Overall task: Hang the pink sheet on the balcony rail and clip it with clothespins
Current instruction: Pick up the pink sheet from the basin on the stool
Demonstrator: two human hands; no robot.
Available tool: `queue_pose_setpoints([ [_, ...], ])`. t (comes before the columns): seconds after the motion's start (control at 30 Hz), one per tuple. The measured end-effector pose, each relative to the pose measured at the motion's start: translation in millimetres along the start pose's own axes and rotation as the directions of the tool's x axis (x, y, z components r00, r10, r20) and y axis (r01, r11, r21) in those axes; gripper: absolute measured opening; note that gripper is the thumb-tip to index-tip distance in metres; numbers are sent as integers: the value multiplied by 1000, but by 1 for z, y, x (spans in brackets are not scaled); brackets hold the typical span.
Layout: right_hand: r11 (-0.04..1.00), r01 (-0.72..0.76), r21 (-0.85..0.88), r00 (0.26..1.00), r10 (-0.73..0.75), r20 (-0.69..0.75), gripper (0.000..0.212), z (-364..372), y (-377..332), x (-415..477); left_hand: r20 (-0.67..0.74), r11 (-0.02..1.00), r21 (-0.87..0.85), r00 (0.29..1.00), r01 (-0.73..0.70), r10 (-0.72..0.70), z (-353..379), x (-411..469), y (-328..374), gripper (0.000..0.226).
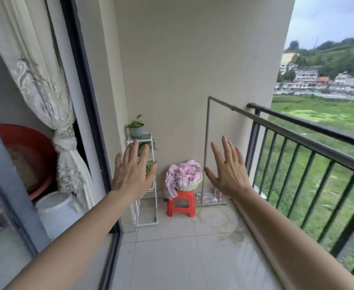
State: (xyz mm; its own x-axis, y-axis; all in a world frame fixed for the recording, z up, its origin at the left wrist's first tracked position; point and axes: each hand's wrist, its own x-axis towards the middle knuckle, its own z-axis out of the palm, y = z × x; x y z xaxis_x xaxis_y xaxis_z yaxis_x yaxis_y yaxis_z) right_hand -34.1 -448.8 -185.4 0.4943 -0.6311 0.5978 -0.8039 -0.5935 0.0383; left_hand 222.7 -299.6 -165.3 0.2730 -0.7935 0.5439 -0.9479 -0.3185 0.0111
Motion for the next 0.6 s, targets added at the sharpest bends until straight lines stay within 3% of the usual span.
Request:
queue_pose_setpoints([
  [0.3, 999, -10, 38, 1000, 10, -9, 75, 123, 36, 140, 18, 997, -71, 1000, -10, 11, 128, 166, -8, 68],
  [0.6, 998, -58, 37, 982, 50, 181, 78, 311, 134, 277, 209, 997, -47, 976, 66, -55, 305, 332, 13, 68],
])
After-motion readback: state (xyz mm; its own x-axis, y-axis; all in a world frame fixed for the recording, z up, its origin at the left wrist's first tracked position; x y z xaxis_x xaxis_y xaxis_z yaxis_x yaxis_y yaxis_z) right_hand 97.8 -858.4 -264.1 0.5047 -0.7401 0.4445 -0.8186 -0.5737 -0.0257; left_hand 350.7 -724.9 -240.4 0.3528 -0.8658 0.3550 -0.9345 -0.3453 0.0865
